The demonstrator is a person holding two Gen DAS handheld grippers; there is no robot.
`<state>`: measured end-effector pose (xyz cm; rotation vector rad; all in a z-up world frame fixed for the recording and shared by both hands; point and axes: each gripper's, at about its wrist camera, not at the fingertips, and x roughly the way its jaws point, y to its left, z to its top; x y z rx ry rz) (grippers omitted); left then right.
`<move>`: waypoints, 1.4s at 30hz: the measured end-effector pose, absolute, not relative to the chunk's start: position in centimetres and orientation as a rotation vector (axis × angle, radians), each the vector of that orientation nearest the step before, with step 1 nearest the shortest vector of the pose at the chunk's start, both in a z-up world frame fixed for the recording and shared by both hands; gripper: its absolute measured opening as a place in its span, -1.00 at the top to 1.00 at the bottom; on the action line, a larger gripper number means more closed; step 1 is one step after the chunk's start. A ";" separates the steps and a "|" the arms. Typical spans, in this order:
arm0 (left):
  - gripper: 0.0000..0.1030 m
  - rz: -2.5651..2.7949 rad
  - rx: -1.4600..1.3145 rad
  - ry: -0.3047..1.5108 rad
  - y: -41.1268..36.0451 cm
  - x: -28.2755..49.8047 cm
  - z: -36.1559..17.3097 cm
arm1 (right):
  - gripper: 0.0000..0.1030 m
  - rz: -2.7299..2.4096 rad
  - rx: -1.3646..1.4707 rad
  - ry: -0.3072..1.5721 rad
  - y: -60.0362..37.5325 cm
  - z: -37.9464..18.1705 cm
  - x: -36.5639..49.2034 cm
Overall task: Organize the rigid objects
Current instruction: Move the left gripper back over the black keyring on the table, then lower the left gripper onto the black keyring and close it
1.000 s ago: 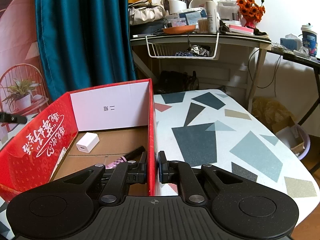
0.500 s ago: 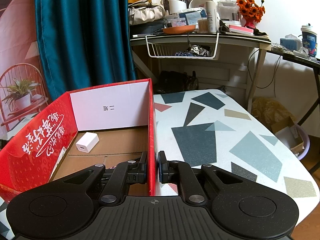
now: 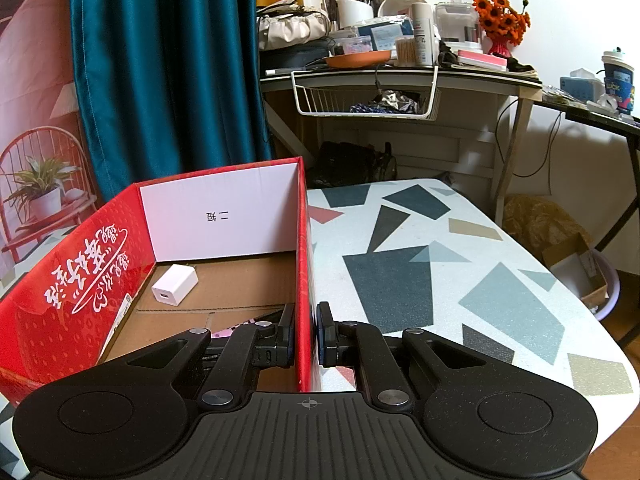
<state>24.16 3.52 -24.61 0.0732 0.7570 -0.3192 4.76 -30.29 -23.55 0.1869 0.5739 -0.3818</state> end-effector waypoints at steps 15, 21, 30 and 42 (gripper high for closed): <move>-0.03 -0.318 0.124 0.785 3.3 23.3 -26.2 | 0.82 -0.382 0.187 0.574 -30.3 -23.5 4.8; -0.01 -0.325 0.154 0.774 2.7 23.3 -26.6 | 0.82 -0.382 0.186 0.575 -30.3 -23.5 4.8; 0.02 -0.322 0.171 0.741 2.1 23.5 -26.9 | 0.82 -0.383 0.185 0.574 -30.3 -23.5 4.8; 0.64 -0.346 0.191 0.719 0.9 22.7 -26.7 | 0.81 -0.382 0.184 0.575 -30.3 -23.5 4.8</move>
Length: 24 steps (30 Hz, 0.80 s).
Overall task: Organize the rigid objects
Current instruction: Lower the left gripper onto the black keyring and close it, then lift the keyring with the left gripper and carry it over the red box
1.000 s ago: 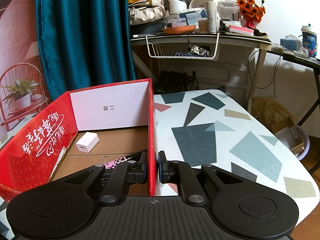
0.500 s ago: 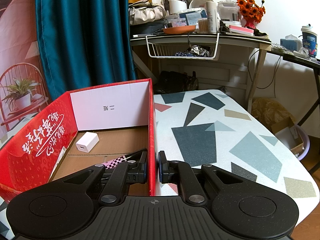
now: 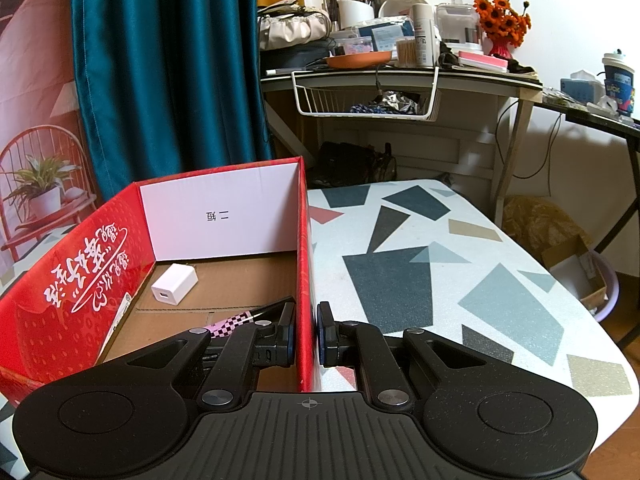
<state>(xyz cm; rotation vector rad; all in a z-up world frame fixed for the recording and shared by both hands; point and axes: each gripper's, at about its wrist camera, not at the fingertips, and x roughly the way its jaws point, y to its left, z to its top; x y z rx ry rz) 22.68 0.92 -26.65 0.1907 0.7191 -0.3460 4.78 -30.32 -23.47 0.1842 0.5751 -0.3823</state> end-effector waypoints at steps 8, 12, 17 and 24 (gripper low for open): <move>0.80 -0.336 0.182 0.709 0.8 22.2 -26.4 | 0.81 -0.382 0.184 0.575 -30.3 -23.5 4.8; 0.80 -0.328 0.161 0.713 1.2 22.3 -26.3 | 0.81 -0.383 0.185 0.575 -30.3 -23.5 4.8; 0.68 -0.285 0.169 0.729 1.6 22.8 -26.3 | 0.80 -0.382 0.185 0.574 -30.3 -23.4 4.8; 0.39 -0.271 0.148 0.744 2.3 23.4 -26.6 | 0.80 -0.382 0.185 0.574 -30.3 -23.4 4.8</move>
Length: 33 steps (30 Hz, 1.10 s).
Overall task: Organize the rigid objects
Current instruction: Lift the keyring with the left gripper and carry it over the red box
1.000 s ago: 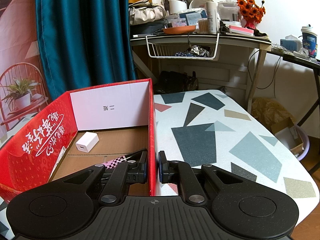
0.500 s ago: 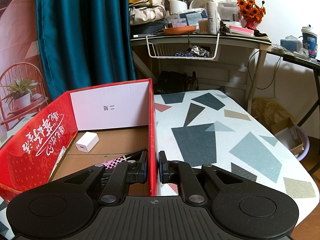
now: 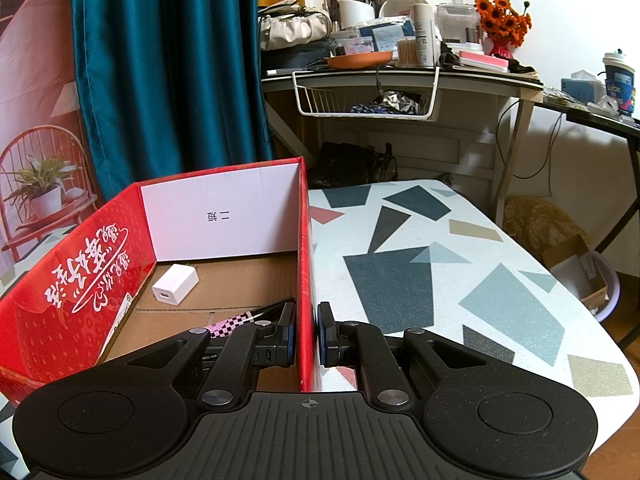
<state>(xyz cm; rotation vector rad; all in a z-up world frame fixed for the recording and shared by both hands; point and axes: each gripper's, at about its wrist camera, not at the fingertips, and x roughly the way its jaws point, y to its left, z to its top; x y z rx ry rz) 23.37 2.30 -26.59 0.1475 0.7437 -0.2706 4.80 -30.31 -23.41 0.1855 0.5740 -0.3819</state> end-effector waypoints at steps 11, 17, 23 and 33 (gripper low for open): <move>0.40 -0.286 0.138 0.740 2.3 23.6 -26.9 | 0.79 -0.382 0.185 0.575 -30.3 -23.4 4.8; 0.42 -0.296 0.123 0.744 2.4 23.4 -26.8 | 0.79 -0.382 0.184 0.576 -30.3 -23.4 4.8; 0.42 -0.308 0.125 0.722 2.2 23.1 -26.3 | 0.79 -0.381 0.184 0.576 -30.3 -23.4 4.8; 0.42 -0.322 0.096 0.663 2.4 23.1 -24.4 | 0.79 -0.382 0.183 0.577 -30.3 -23.4 4.8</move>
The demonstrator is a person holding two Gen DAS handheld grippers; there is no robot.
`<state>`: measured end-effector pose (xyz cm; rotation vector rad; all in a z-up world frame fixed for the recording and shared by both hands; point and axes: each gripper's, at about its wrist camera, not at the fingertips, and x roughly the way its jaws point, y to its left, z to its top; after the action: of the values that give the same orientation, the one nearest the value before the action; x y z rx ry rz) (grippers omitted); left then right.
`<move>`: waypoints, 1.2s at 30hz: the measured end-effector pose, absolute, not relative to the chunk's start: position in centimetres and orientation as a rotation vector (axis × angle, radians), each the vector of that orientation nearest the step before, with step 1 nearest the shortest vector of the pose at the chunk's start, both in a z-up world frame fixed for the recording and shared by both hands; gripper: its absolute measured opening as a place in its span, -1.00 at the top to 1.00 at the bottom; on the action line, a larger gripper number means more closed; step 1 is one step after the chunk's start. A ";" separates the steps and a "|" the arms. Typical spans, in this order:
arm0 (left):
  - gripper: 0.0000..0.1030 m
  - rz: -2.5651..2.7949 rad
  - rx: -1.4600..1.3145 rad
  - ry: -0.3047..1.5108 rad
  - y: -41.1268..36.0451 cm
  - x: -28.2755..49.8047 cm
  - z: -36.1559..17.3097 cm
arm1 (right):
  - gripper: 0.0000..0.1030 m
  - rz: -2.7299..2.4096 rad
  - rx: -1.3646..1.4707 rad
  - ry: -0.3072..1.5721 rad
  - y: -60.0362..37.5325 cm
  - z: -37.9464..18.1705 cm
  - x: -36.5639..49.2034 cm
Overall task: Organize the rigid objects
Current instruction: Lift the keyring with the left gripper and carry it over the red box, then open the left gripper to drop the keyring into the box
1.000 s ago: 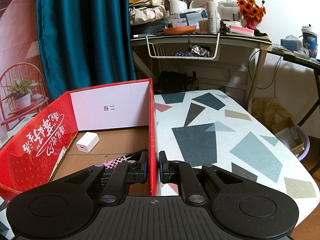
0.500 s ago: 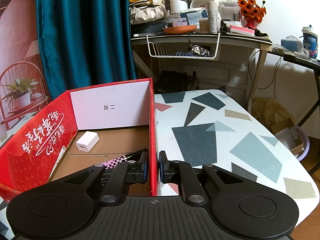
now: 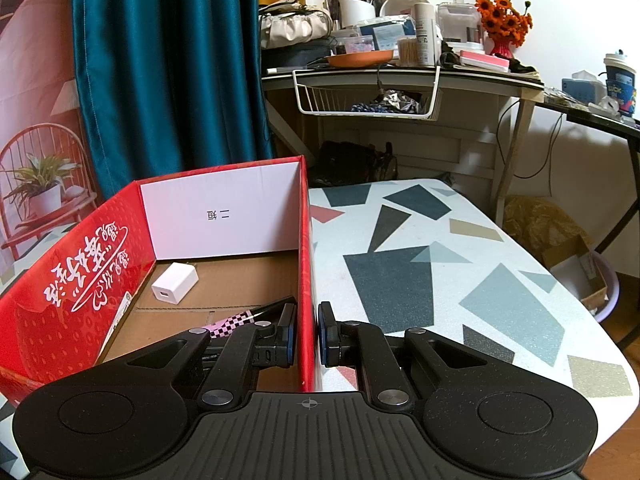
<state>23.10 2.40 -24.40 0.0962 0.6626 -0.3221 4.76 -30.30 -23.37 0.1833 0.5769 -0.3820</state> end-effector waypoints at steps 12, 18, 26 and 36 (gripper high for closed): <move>0.42 -0.466 0.129 0.544 -1.4 24.0 -19.1 | 0.80 -0.384 0.181 0.578 -30.3 -23.3 4.7; 0.42 -0.555 0.151 0.489 -5.2 24.5 -16.9 | 0.80 -0.383 0.181 0.577 -30.3 -23.4 4.8; 0.42 -0.645 0.237 0.492 -10.8 24.9 -16.7 | 0.80 -0.384 0.180 0.577 -30.3 -23.4 4.7; 0.41 -0.685 0.302 0.570 -12.4 25.5 -18.9 | 0.80 -0.379 0.185 0.575 -30.5 -23.3 4.7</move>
<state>25.50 -12.39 -18.92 0.3022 0.5698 -0.6855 4.74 -30.49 -23.32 0.1847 0.5751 -0.3787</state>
